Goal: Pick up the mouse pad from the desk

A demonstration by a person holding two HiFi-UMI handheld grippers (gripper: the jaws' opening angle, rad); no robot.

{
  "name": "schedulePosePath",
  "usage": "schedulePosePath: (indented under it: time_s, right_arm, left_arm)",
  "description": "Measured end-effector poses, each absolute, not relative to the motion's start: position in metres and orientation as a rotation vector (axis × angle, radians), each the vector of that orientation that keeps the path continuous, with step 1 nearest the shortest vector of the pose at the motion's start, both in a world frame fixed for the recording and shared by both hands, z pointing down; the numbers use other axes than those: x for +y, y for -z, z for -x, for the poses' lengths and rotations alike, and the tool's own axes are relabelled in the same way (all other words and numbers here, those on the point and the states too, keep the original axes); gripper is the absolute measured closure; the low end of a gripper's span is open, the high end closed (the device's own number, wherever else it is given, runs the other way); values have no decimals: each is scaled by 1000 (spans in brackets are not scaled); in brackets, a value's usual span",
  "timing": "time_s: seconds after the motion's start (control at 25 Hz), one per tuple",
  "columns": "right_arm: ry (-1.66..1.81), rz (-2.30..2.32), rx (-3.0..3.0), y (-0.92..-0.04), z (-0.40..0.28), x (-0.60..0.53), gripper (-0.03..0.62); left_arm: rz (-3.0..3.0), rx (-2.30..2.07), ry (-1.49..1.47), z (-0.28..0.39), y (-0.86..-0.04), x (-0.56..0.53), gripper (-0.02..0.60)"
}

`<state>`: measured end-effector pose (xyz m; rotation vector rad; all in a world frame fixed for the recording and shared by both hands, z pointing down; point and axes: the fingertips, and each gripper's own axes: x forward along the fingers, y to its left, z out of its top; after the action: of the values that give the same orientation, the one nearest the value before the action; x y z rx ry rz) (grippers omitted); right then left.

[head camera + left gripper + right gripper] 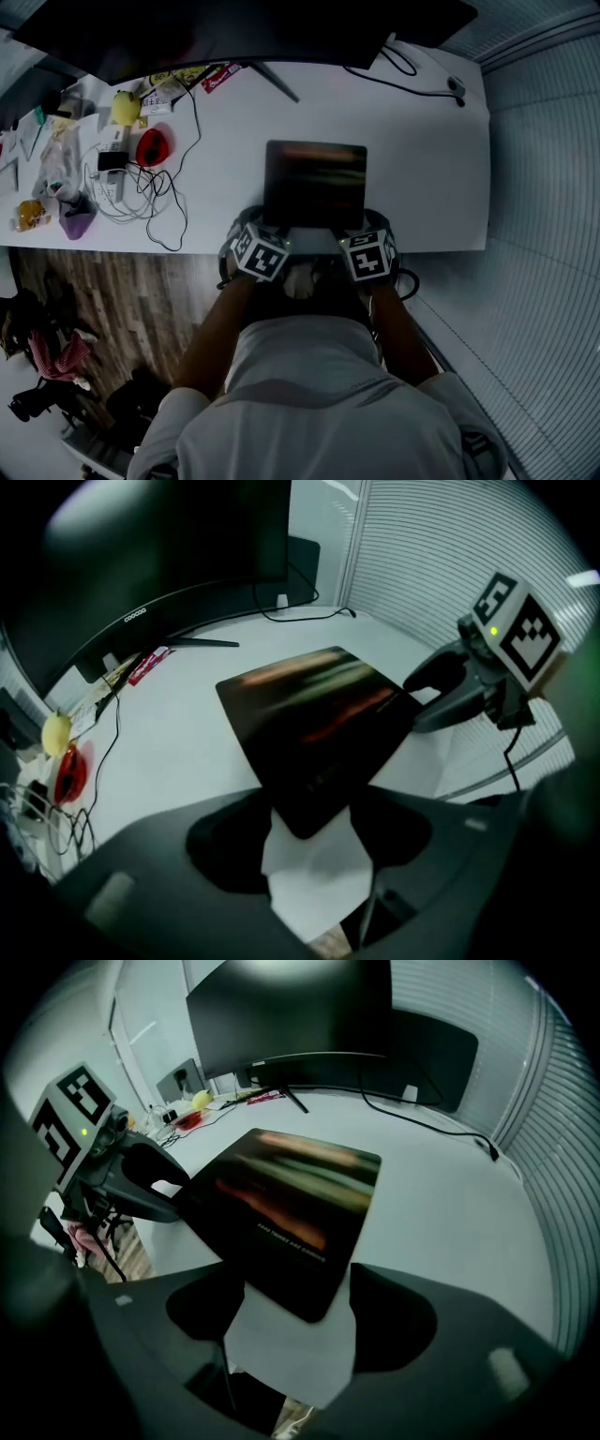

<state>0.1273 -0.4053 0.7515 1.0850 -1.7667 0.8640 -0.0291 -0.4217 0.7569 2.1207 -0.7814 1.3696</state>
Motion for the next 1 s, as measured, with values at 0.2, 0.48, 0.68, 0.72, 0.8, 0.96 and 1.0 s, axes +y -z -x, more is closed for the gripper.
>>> schedulePosePath:
  time_s: [0.2,0.48,0.68,0.72,0.8,0.96,1.0]
  right_arm:
    - [-849,-1071,-1776,-752,-127,-406,267]
    - [-817,-1074,-1832,-749,-112,-405,467]
    - [-808,-1075,-1892,-744,-107,-405,543]
    - [-795,-1087,-1905,-740,-107,-407,551]
    - [-781,-1117,-1932,-730,-110,-409,557]
    - [-765,-1184,-2005,-703,-116,-418,557]
    - [-753,-1203,-2022,-694,-117,-421,559]
  left_arm:
    - [-2114,-812,-1364,28,-757,-421,328]
    - [-2129,-779,-1388,13,-755,-415,423]
    - [-2172,-758,-1304,3,-751,-413,500]
    - [-2181,-767,-1280,1,-749,-413,505]
    - [-2197,-784,-1224,-4,-743,-415,512]
    - [-2256,-838,-1074,-11,-713,-426,520]
    - [-2274,-856,-1031,-13,-701,-430,531]
